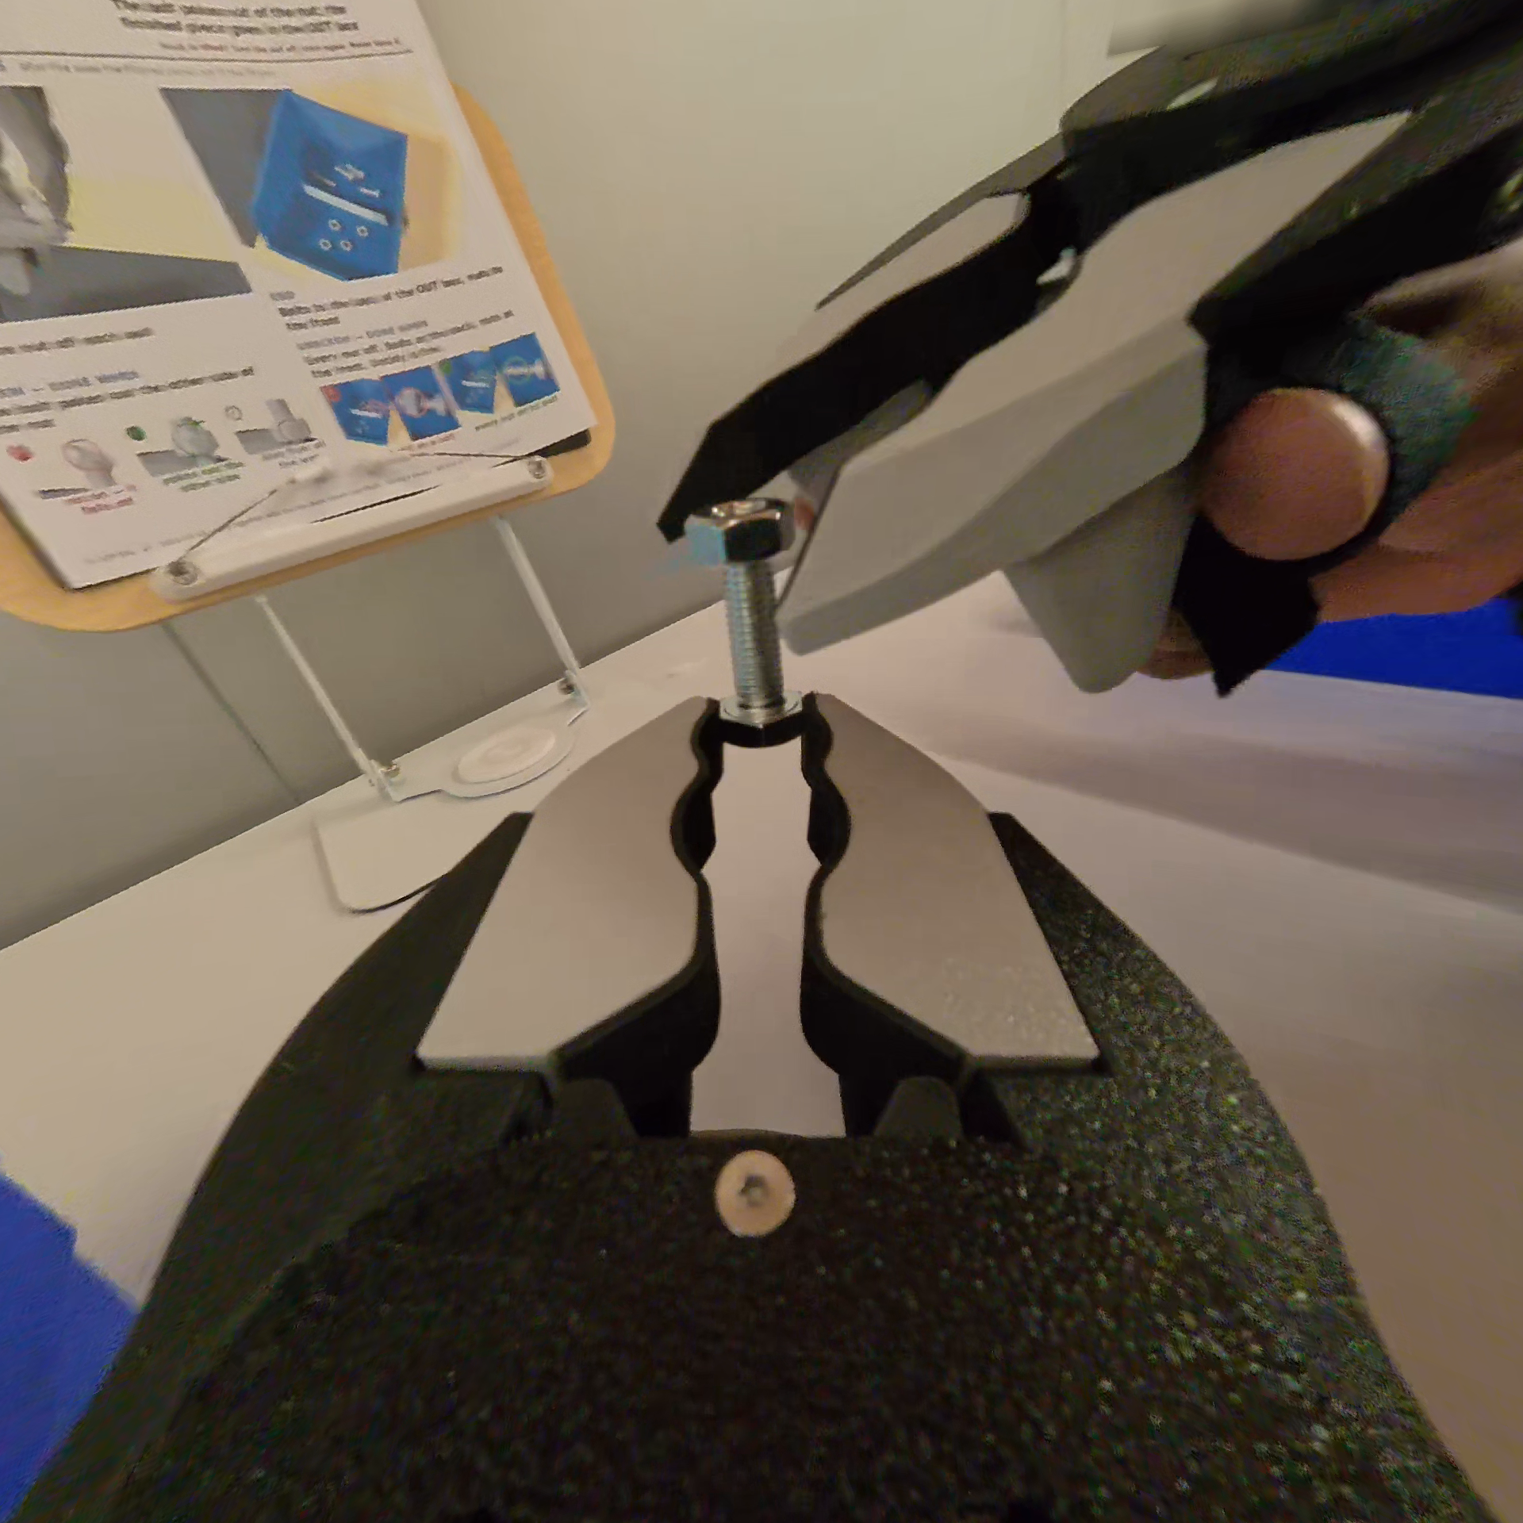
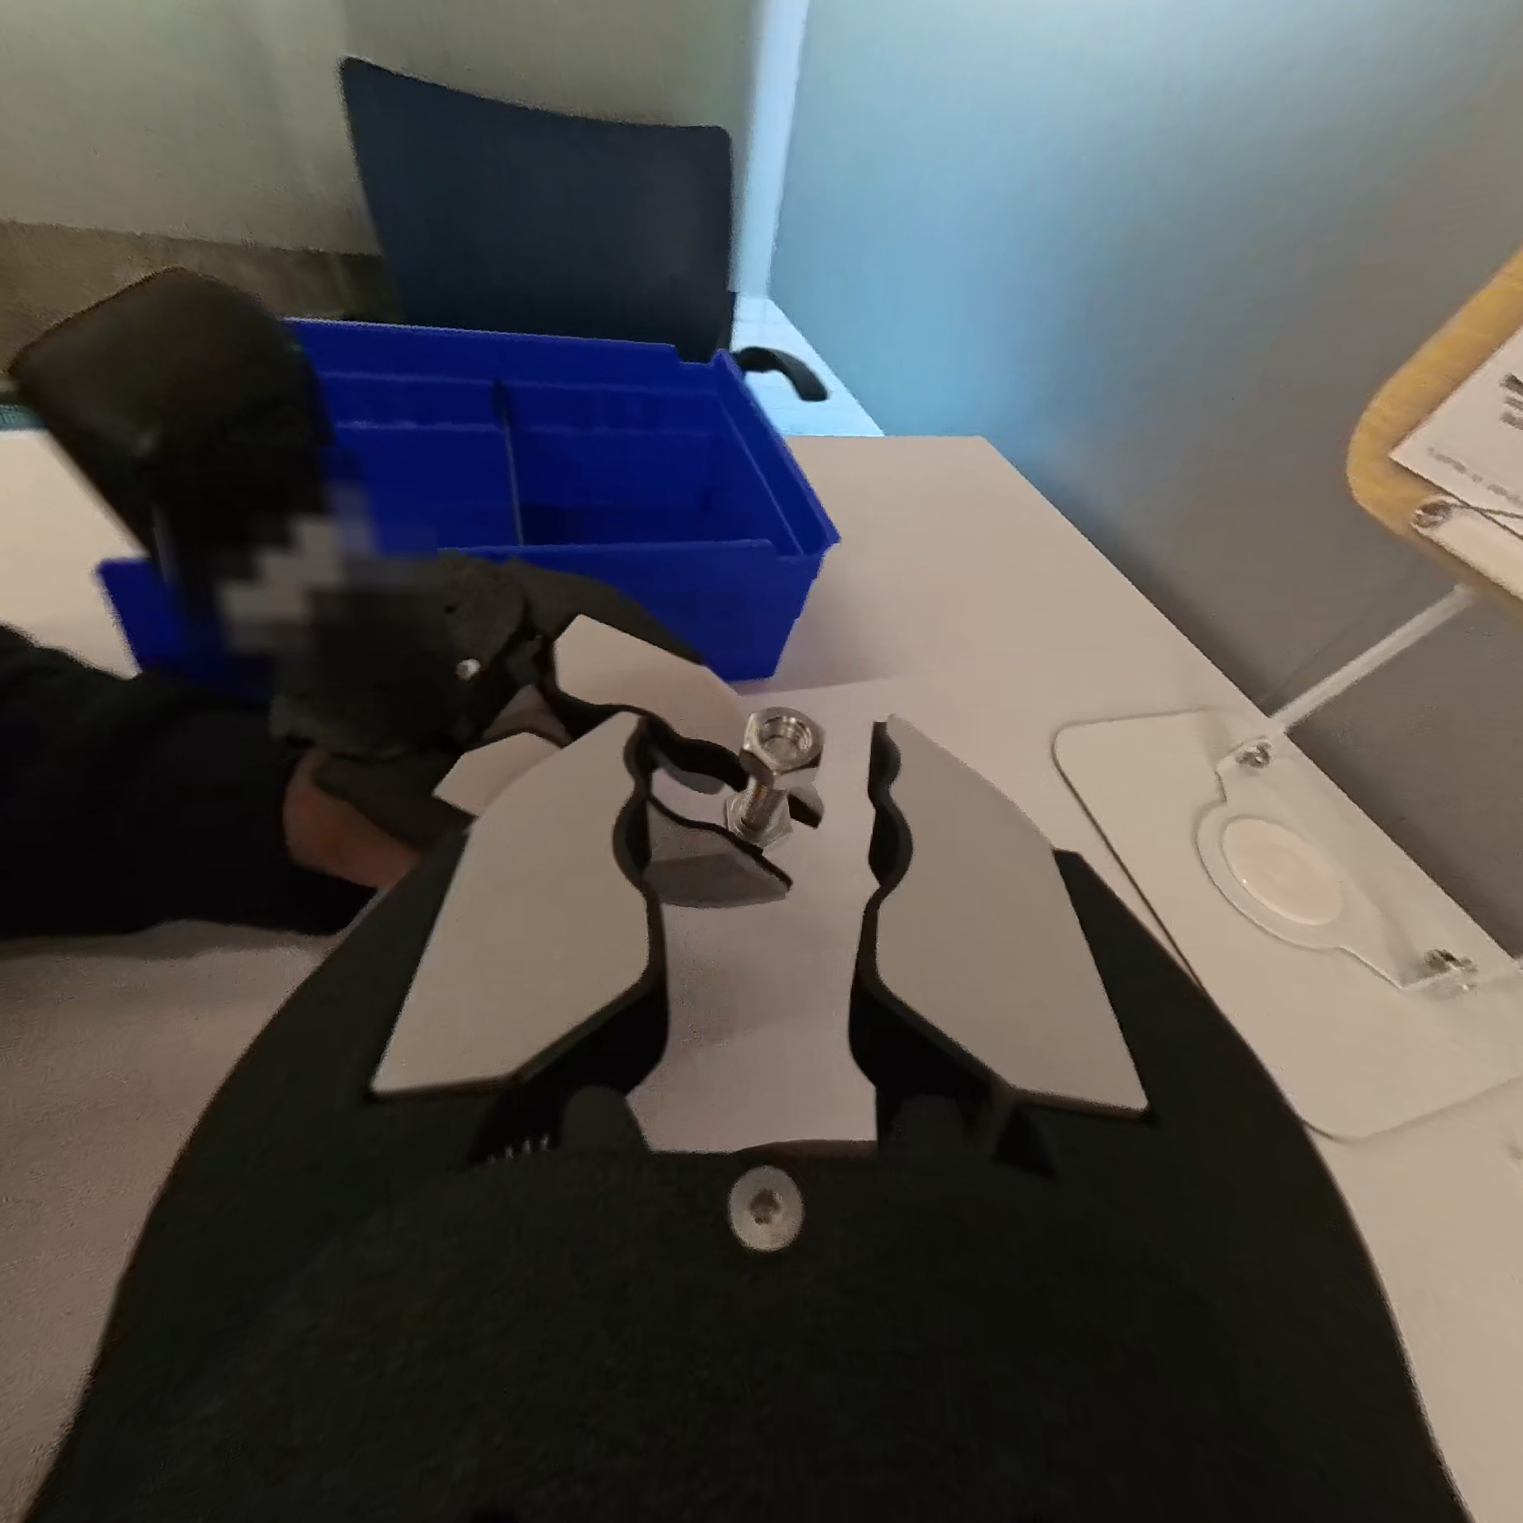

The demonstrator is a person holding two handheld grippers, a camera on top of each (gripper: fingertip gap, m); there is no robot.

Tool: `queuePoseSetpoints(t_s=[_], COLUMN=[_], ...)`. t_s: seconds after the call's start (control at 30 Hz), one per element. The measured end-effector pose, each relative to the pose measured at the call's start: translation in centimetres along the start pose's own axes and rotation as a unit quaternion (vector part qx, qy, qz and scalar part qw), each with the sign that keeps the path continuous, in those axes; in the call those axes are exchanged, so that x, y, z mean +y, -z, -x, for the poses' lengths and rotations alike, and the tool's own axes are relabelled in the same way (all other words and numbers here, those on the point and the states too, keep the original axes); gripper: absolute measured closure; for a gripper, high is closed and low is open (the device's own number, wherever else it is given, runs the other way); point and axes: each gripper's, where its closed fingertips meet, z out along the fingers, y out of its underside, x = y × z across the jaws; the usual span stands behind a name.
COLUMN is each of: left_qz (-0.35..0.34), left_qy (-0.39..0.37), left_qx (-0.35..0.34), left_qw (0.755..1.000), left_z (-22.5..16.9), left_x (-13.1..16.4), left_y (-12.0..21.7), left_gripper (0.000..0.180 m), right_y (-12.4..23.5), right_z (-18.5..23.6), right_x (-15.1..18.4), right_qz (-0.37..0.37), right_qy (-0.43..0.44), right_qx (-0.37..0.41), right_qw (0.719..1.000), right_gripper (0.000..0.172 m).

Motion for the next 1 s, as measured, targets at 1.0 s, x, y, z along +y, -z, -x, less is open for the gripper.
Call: queuePoseSetpoints(t_s=[1.0], left_qz=[0.026], left_qy=[-0.052], left_qx=[-0.003], left_qw=[0.998], left_z=[-0.1], left_x=[-0.2], left_y=[0.1], left_gripper=[0.162], right_y=[1.1], right_z=[-0.2], right_x=[-0.1], right_qz=[-0.007], right_qy=[-0.001], right_qx=[0.052], right_qw=[0.999], right_gripper=[0.123])
